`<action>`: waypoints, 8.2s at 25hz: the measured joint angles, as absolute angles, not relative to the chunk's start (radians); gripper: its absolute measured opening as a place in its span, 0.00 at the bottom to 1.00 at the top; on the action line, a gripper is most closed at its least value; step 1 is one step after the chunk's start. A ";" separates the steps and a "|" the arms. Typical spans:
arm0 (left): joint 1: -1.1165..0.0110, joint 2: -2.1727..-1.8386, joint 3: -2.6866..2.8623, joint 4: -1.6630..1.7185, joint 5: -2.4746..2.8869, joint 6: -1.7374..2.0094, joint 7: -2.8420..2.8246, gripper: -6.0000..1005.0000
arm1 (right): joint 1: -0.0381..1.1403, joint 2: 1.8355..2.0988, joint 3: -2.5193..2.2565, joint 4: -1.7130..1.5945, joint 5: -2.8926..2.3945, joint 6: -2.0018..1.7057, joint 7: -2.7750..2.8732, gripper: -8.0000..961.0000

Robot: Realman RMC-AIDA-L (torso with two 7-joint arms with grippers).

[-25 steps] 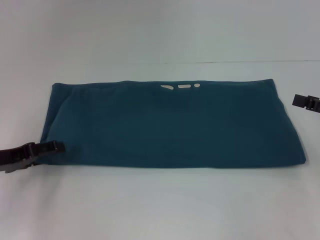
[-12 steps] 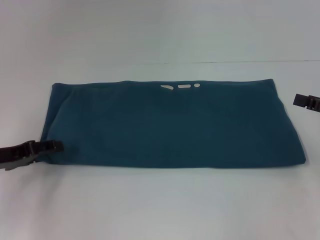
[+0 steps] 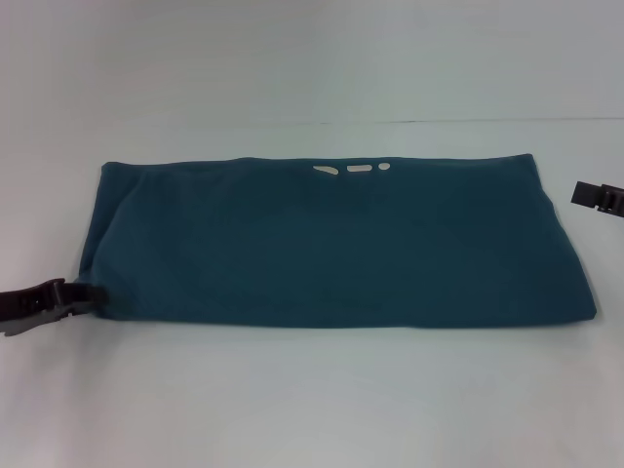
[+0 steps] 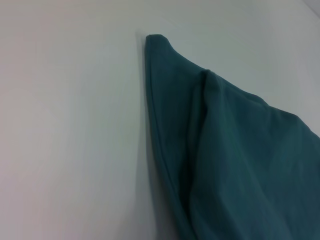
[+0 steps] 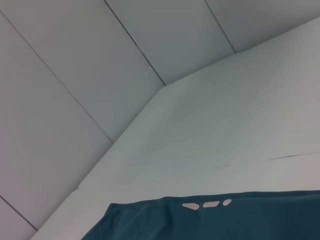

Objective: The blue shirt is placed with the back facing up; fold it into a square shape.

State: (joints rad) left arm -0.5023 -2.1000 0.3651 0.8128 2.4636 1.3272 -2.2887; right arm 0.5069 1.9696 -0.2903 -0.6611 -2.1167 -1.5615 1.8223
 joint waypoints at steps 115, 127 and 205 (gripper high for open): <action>-0.616 -2.167 0.583 0.149 1.706 1.586 -1.387 0.54 | 0.539 1.932 -0.506 -0.635 -2.132 -1.440 1.999 0.90; -0.401 -2.162 0.657 0.486 1.752 1.680 -1.276 0.88 | 0.628 1.941 -0.604 -0.501 -2.142 -1.386 2.122 0.90; -0.376 -2.144 0.581 0.611 1.945 1.737 -1.250 0.89 | 0.697 1.993 -0.784 -0.604 -1.985 -1.627 2.188 0.04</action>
